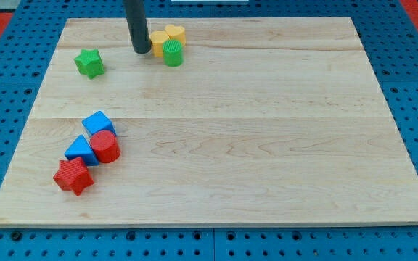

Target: Slide green star towards top left

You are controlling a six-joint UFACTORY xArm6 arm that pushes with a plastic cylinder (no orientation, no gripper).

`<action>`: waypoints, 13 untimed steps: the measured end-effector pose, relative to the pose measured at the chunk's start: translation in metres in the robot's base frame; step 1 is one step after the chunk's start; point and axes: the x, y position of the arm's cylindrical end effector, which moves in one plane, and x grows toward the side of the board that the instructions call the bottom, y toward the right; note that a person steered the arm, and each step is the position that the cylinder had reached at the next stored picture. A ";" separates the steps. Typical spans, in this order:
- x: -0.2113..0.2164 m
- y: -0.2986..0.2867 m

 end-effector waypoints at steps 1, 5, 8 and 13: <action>0.000 -0.003; 0.000 -0.008; 0.025 -0.008; 0.040 -0.119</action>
